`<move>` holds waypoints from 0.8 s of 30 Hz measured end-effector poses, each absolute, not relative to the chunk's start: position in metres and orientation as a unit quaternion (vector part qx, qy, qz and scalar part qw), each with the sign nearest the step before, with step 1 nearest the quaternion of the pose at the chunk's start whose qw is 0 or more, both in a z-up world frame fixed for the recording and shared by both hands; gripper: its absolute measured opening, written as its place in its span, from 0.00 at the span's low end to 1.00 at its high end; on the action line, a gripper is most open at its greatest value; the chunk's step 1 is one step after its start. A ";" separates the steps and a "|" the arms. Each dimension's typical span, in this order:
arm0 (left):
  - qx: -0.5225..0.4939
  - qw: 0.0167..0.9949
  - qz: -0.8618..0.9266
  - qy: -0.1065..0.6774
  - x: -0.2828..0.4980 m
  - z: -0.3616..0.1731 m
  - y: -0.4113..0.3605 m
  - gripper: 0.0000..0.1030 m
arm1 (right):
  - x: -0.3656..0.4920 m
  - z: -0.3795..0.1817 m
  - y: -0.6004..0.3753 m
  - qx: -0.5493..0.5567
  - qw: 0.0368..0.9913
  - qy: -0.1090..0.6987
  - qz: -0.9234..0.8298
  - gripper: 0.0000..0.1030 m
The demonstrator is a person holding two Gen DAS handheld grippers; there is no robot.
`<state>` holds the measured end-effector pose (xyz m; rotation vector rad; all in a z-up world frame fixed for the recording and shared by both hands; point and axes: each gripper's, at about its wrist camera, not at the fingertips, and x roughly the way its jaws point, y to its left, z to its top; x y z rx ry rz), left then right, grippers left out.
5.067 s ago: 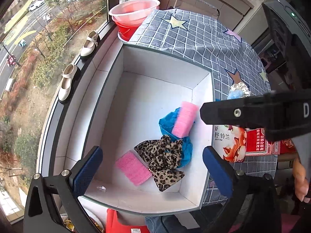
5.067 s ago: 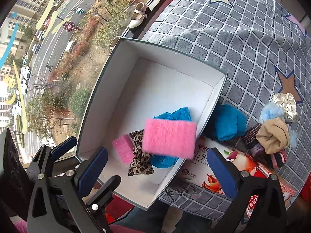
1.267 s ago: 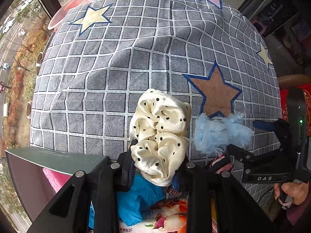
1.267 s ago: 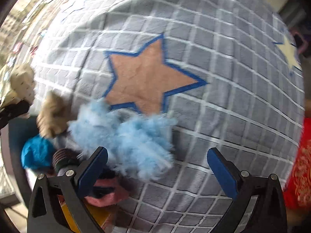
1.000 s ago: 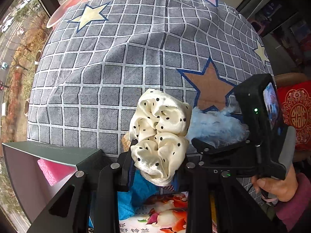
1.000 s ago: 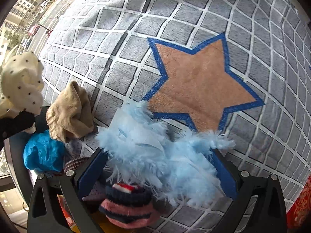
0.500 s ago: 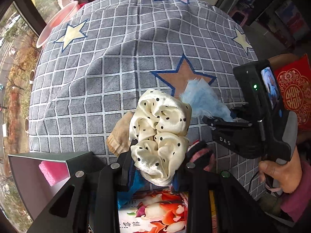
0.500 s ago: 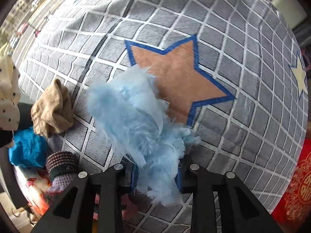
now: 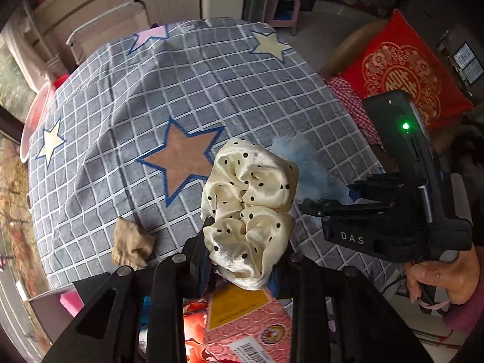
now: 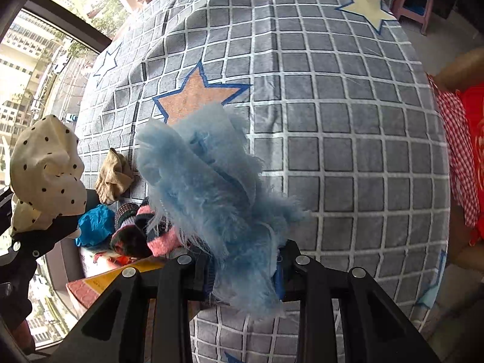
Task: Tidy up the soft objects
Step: 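Carry the blue fluffy item with the right tool while the left carries the scrunchie to the box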
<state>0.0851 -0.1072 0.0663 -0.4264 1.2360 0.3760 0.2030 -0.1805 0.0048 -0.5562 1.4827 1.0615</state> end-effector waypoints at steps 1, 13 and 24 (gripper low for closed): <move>-0.191 0.781 0.165 0.571 0.089 0.069 -0.115 0.31 | 0.206 0.013 -0.189 -0.232 0.583 0.636 0.449 0.30; -0.122 0.792 0.045 0.596 0.096 0.079 -0.217 0.31 | 0.195 0.025 -0.241 -0.199 0.612 0.651 0.403 0.30; -0.105 0.783 -0.020 0.613 0.054 0.073 -0.261 0.31 | 0.163 0.024 -0.279 -0.210 0.610 0.666 0.375 0.30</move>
